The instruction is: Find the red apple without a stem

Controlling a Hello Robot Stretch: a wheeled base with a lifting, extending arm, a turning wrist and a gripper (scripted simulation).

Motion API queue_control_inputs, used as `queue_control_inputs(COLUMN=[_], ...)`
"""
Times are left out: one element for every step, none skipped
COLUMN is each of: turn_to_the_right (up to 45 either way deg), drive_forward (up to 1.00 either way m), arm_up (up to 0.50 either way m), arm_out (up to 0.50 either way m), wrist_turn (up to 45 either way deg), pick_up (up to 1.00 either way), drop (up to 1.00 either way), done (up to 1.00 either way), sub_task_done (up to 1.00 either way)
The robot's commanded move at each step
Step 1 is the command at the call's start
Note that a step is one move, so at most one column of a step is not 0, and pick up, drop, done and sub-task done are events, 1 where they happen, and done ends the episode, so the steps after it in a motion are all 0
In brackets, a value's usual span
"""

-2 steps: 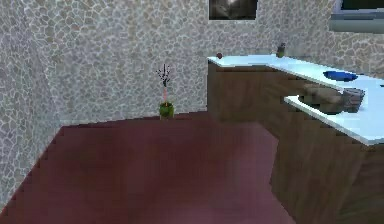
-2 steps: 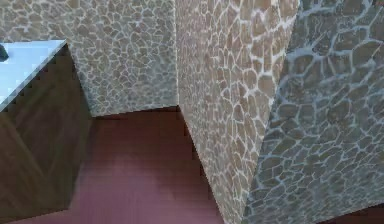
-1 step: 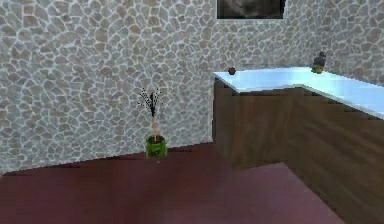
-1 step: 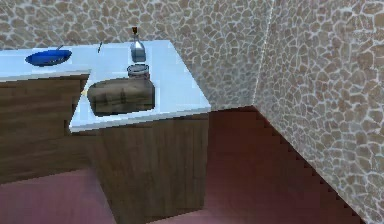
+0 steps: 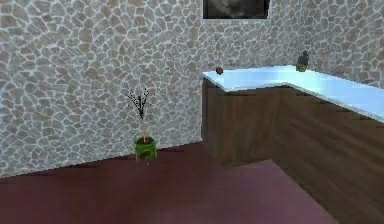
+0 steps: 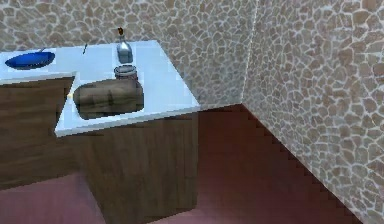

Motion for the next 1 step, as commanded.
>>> queue_control_inputs(turn_to_the_right=[0.0], drive_forward=[0.45], arm_up=[0.0], arm_out=[0.0], wrist_turn=[0.0], pick_up=[0.0], drop=[0.0], done=[0.0], sub_task_done=[0.0])
